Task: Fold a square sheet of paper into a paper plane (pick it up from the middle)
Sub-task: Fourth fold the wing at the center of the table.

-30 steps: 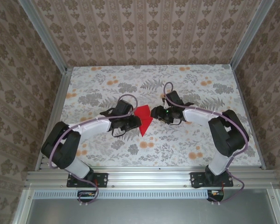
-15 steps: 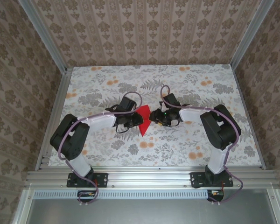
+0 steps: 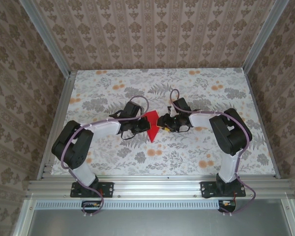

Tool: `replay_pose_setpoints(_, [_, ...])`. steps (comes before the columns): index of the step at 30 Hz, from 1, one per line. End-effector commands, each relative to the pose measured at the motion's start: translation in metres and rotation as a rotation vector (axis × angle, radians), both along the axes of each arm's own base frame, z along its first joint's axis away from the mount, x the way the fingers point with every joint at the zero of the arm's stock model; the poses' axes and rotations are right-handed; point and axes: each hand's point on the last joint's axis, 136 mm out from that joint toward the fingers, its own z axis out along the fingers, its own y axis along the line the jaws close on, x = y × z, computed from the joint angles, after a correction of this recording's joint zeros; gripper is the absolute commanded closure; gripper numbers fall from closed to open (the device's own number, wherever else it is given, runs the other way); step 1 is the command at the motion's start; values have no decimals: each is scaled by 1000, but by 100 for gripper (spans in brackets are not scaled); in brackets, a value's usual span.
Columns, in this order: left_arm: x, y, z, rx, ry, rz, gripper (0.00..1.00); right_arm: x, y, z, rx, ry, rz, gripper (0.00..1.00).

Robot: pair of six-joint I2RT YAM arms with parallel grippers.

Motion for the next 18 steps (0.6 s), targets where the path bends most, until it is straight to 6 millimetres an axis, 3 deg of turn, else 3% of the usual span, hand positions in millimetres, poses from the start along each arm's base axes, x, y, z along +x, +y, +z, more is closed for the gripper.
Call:
replay_pose_setpoints(1, [-2,-1,15,-68,-20,-11,100,1,15,7,77,-23,58,53])
replay_pose_setpoints(18, [-3,18,4,-26,3,42,100,-2,30,24,241,-80,97,64])
